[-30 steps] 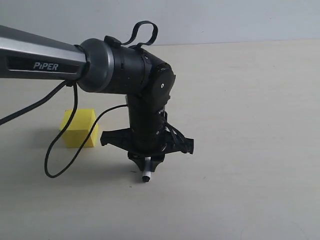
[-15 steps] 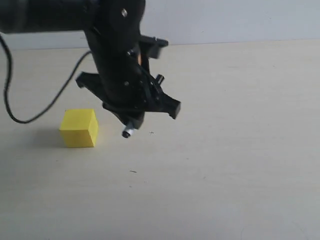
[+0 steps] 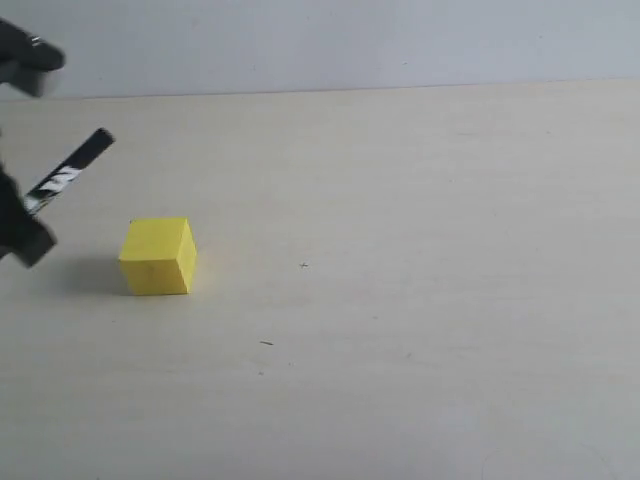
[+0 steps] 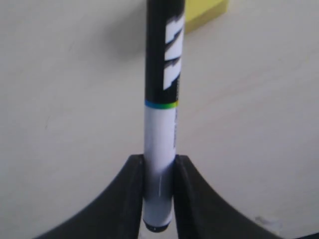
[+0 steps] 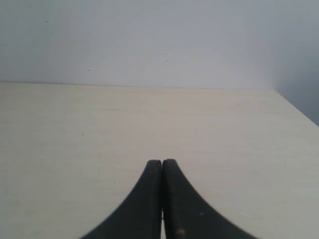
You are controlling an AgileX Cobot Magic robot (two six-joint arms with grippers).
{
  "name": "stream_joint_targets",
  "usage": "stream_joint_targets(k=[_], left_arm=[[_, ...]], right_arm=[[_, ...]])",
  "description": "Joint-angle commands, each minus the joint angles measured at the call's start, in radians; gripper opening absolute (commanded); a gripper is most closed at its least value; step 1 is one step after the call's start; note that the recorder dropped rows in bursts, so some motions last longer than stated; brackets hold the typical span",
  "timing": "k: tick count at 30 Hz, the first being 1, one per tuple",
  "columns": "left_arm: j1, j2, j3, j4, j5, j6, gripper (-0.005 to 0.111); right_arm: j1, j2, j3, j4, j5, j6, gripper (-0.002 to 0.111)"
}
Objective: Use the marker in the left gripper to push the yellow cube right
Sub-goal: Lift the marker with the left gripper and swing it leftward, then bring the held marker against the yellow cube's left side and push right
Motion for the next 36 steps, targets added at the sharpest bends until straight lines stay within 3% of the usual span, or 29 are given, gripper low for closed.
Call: stream_joint_targets(k=[1, 3, 6, 11, 18, 21, 26, 29, 31, 36], left_arm=[[0.158, -0.052, 0.114, 0.022, 0.001, 0.091, 0.000], [0.205, -0.051, 0.146, 0.024, 0.001, 0.091, 0.000], [0.249, -0.036, 0.162, 0.050, -0.126, 0.154, 0.000], [0.329, 0.055, 0.129, 0.214, -0.191, 0.296, 0.000], [0.462, 0.211, 0.063, 0.113, -0.280, 0.793, 0.000], [0.482, 0.306, 0.041, 0.042, -0.283, 1.160, 0.000], [0.482, 0.445, 0.041, 0.040, -0.401, 1.234, 0.000], [0.482, 0.471, 0.041, 0.036, -0.543, 1.236, 0.000], [0.482, 0.473, 0.041, 0.042, -0.564, 1.305, 0.000], [0.560, 0.473, 0.041, 0.005, -0.597, 1.368, 0.000]], right_arm=[[-0.006, -0.007, 0.005, -0.001, -0.005, -0.003, 0.000], [-0.006, -0.007, 0.005, -0.001, -0.005, -0.003, 0.000], [-0.006, -0.007, 0.005, -0.001, -0.005, -0.003, 0.000], [-0.006, -0.007, 0.005, -0.001, -0.005, -0.003, 0.000], [-0.006, -0.007, 0.005, -0.001, -0.005, -0.003, 0.000], [-0.006, -0.007, 0.005, -0.001, -0.005, -0.003, 0.000], [-0.006, -0.007, 0.005, -0.001, -0.005, -0.003, 0.000], [-0.006, -0.007, 0.005, -0.001, -0.005, -0.003, 0.000], [-0.006, -0.007, 0.005, -0.001, -0.005, -0.003, 0.000], [-0.006, -0.007, 0.005, -0.001, -0.005, -0.003, 0.000]])
